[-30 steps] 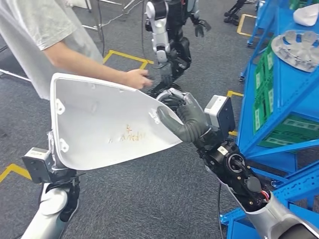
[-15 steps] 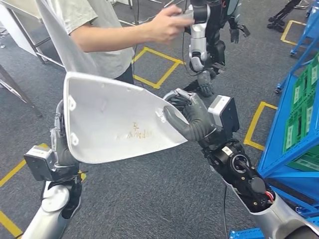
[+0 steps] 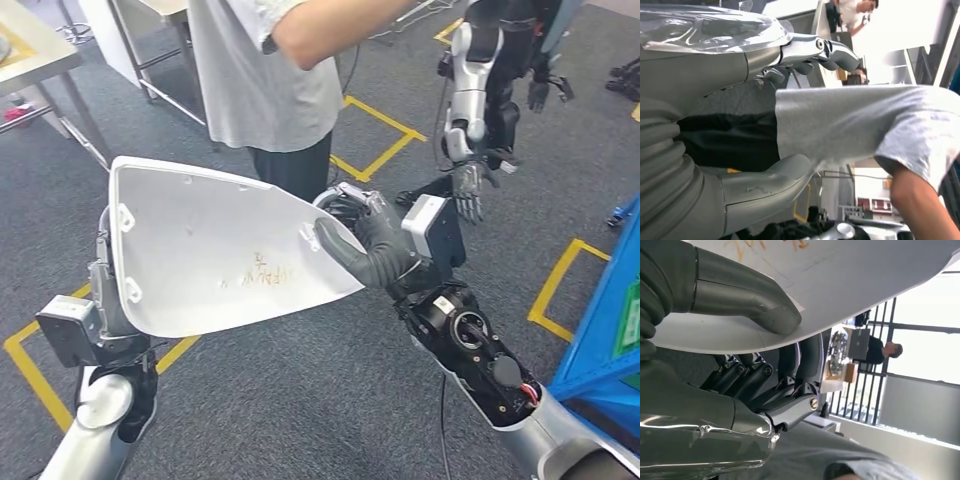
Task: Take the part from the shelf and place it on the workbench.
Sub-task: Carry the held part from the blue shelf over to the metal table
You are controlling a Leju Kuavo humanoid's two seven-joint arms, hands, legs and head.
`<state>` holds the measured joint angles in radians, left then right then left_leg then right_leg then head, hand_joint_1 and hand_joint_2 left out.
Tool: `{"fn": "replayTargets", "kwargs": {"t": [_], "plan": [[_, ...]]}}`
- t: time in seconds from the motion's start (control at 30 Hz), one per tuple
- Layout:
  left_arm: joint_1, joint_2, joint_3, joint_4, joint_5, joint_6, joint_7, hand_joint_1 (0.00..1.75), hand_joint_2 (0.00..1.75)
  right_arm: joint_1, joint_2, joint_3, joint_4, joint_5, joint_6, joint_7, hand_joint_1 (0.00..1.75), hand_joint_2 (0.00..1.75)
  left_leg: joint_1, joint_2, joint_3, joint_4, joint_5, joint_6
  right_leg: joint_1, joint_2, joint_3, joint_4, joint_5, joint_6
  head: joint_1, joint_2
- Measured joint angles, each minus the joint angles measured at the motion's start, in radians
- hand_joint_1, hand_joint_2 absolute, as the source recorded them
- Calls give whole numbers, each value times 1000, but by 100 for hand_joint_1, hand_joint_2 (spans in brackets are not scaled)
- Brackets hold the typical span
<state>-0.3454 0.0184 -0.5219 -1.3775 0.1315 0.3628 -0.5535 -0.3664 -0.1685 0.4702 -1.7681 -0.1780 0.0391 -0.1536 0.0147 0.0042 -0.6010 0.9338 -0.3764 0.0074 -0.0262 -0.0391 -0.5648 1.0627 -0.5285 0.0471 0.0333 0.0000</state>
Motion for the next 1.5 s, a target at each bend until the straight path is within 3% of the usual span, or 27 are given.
{"fn": "replayTargets", "kwargs": {"t": [0.07, 0.1, 0.13, 0.2, 0.27, 0.33, 0.4, 0.47, 0.53, 0.6, 0.63, 0.67, 0.7, 0.8, 0.83, 0.9, 0.93, 1.0, 1.07, 1.1, 1.13, 1.17, 1.23, 1.3, 1.37, 1.43, 1.5], "plan": [[3, 0, 0, 0, 0, 3, 3, 0, 175, 1, 0, 0, 3, -1, 2, -4, 175, 175, -3, -26, 1, 1, -1, 5, 2, 31, -75, 156, -60, -2, 13, 0], [5, 0, 0, 0, 0, 5, 4, 0, 175, 2, 0, 0, 5, -1, 3, -5, 175, 175, -5, -41, 1, 1, -1, 6, 3, 34, -100, 200, -67, -4, 18, 0], [6, 0, 0, 0, 0, 9, 5, 0, 175, 3, 0, 0, 7, -1, 5, -7, 175, 175, -6, -56, 3, 1, -1, 6, 4, 36, -107, 202, -52, -8, 21, 0], [7, 0, 0, -2, -2, 16, 7, 0, 175, 1, 0, 0, 10, -1, 9, -9, 175, 175, -7, -87, 8, 2, -2, 5, 6, 51, -65, 85, 30, -19, 30, 0], [6, 1, 0, -6, -3, 19, 12, 0, 175, -1, 0, 0, 12, -1, 12, -12, 175, 175, -6, -112, 7, 3, -2, 0, 5, 103, -8, -51, 95, -31, 31, 0], [6, 2, 0, -9, -4, 21, 17, 0, 175, -3, 0, -1, 14, -1, 13, -13, 175, 175, -1, -134, -4, 4, 3, -10, 7, 129, 15, -99, 103, -35, 34, 0], [9, 4, 0, -14, -6, 22, 23, 0, 175, -6, 3, 0, 15, -1, 14, -14, 175, 175, 1, -150, -14, 5, 7, -23, 5, 105, 22, -111, 100, -37, 40, 0], [9, 8, 0, -21, -10, 24, 29, 0, 175, -7, 6, 0, 17, -1, 13, -14, 175, 175, -8, -108, -33, 42, -16, -32, -1, 76, 30, -122, 101, -42, 29, 0], [8, 11, 0, -24, -12, 24, 36, 0, 175, -5, 8, -1, 18, -1, 12, -13, 175, 175, -12, -41, -90, 160, -76, -39, -1, 48, 34, -127, 102, -47, 13, 0], [10, 14, 0, -24, -12, 21, 40, 0, 175, -1, 8, 0, 20, 0, 11, -12, 175, 175, -7, -17, -160, 296, -127, -45, 1, 19, 33, -127, 101, -48, 0, 0], [11, 15, 0, -24, -12, 18, 42, 0, 175, 2, 8, 0, 20, 0, 11, -11, 175, 175, -5, -14, -174, 323, -129, -47, 2, 5, 33, -126, 100, -48, -6, 0], [12, 16, 0, -24, -12, 13, 42, 0, 175, 4, 8, 0, 21, 1, 9, -9, 175, 175, -5, -10, -164, 305, -112, -48, 2, -9, 34, -126, 99, -47, -12, 0], [12, 17, 0, -24, -12, 10, 43, 0, 175, 5, 8, 0, 21, 2, 7, -8, 175, 175, -4, -3, -131, 245, -81, -48, 1, -22, 35, -126, 98, -46, -17, 0], [9, 19, 0, -25, -13, 5, 44, 0, 175, 5, 8, -1, 21, 3, 2, -5, 175, 175, -10, 57, -13, 33, -7, -35, 10, -52, 42, -125, 90, -34, -27, 0], [7, 20, 0, -25, -13, 5, 46, 0, 175, 5, 8, -2, 21, 4, 2, -5, 175, 175, -13, 67, 0, 7, -3, -29, 14, -60, 45, -125, 87, -29, -25, 0], [6, 22, 0, -26, -13, 5, 50, 0, 175, 5, 9, -3, 21, 9, 2, -5, 175, 175, -15, 49, -1, 3, -4, -17, 16, -77, 51, -126, 82, -20, -20, 0], [6, 23, 0, -27, -12, 5, 52, 0, 175, 6, 10, -3, 21, 11, 2, -5, 175, 175, -13, 38, 0, 2, -4, -12, 14, -75, 51, -122, 75, -15, -18, 0], [5, 23, 1, -31, -11, 5, 54, 0, 175, 6, 11, -5, 21, 15, 2, -6, 175, 175, -7, 16, 4, -1, -2, 0, 8, -34, 30, -67, 35, -7, -11, 0], [5, 23, 1, -32, -10, 4, 55, 0, 175, 10, 11, -7, 21, 16, 2, -6, 175, 175, -6, -6, 5, -1, -1, 8, 7, 19, -34, 76, -34, -3, 2, 0], [6, 23, 1, -32, -10, 4, 56, 0, 175, 14, 11, -8, 21, 16, 2, -6, 175, 175, -7, -19, 6, -1, -1, 9, 7, 30, -71, 152, -62, -3, 9, 0], [7, 23, 1, -32, -9, 4, 56, 0, 175, 18, 11, -9, 21, 16, 2, -6, 175, 175, -8, -34, 6, 0, -2, 9, 7, 35, -98, 200, -71, -3, 14, 0], [8, 23, 1, -32, -9, 4, 57, 0, 175, 21, 11, -9, 21, 16, 2, -6, 175, 175, -8, -49, 7, 0, -2, 9, 7, 37, -107, 208, -58, -5, 18, 0], [9, 23, 1, -33, -8, 4, 58, 0, 175, 24, 11, -11, 21, 17, 2, -5, 175, 175, -9, -79, 11, 2, -3, 8, 7, 49, -70, 99, 22, -13, 27, 0], [9, 23, 1, -35, -5, 6, 61, 0, 175, 24, 11, -14, 21, 18, 2, -4, 175, 175, -8, -104, 13, 4, -5, 2, 5, 93, -11, -39, 90, -23, 31, 0], [9, 23, 1, -36, -2, 11, 67, 0, 175, 26, 11, -17, 19, 19, 3, -2, 175, 175, -4, -125, 3, 6, -2, -7, 6, 117, 16, -94, 99, -29, 34, 0], [10, 24, 1, -37, 0, 19, 72, 0, 175, 27, 13, -17, 16, 20, 4, 1, 175, 175, -3, -139, -8, 8, 2, -19, 5, 96, 23, -107, 95, -32, 35, 0], [10, 24, 1, -38, 0, 25, 74, 0, 175, 28, 15, -17, 12, 22, 5, 3, 175, 175, -8, -100, -27, 41, -18, -30, 0, 72, 30, -118, 95, -39, 25, 0]]}}
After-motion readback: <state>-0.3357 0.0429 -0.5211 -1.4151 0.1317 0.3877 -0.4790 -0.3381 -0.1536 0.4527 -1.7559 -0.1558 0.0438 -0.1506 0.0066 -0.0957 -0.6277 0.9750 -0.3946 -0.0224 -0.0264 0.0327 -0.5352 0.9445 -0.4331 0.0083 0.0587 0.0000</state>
